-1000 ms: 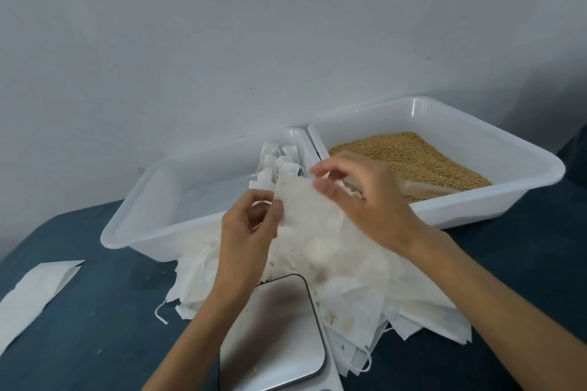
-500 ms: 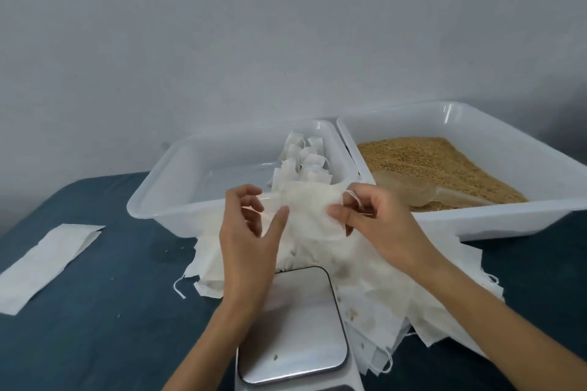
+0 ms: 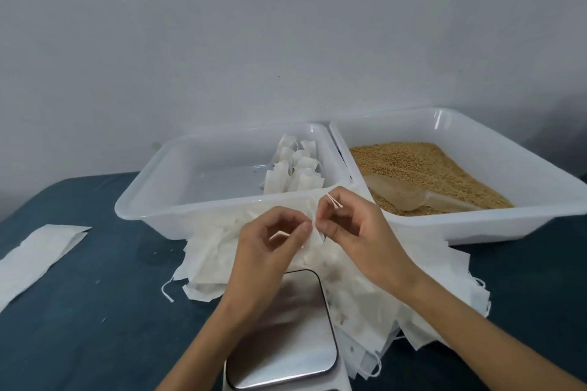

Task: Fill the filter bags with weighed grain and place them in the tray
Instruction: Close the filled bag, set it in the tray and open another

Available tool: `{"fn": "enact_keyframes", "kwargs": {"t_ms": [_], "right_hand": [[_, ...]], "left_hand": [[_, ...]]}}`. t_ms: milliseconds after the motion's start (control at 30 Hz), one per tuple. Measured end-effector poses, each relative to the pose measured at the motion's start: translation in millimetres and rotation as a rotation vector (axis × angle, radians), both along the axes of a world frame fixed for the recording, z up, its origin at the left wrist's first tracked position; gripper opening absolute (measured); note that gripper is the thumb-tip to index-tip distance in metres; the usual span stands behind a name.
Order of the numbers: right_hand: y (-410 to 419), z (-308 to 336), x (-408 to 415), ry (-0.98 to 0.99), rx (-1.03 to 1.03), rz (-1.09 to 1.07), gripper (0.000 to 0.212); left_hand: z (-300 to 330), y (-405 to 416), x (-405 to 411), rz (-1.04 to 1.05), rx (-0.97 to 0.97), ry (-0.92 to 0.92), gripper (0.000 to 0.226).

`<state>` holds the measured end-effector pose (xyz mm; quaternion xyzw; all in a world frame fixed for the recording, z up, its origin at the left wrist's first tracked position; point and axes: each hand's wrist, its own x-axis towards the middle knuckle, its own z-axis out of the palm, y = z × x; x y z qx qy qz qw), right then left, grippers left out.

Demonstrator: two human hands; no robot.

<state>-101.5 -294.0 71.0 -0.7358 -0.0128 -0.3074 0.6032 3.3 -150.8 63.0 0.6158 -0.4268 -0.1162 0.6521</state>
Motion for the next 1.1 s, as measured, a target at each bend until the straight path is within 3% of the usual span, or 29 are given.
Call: {"fn": "enact_keyframes", "kwargs": {"t_ms": [233, 433, 600, 767, 867, 1000, 1100], "right_hand": [[3, -1, -3, -0.003, -0.107, -0.071, 0.021], [4, -2, -5, 0.017, -0.274, -0.143, 0.028], [3, -1, -6, -0.018, -0.316, -0.206, 0.024], [-3, 1, -4, -0.026, -0.433, -0.285, 0.035], [-3, -2, -4, 0.006, -0.389, -0.251, 0.022], [5, 1, -6, 0.041, -0.146, -0.150, 0.006], [2, 2, -6, 0.056, -0.092, -0.203, 0.022]], "left_hand": [[4, 1, -4, -0.045, 0.005, 0.055, 0.015], [9, 3, -2, -0.076, -0.022, 0.128, 0.007], [8, 1, -4, 0.017, -0.055, 0.140, 0.013], [11, 2, -1, 0.092, -0.175, 0.162, 0.020], [12, 2, -6, 0.058, -0.161, 0.145, 0.023], [13, 3, -8, 0.027, -0.139, 0.105, 0.025], [14, 5, -7, -0.017, -0.153, 0.132, 0.025]]}}
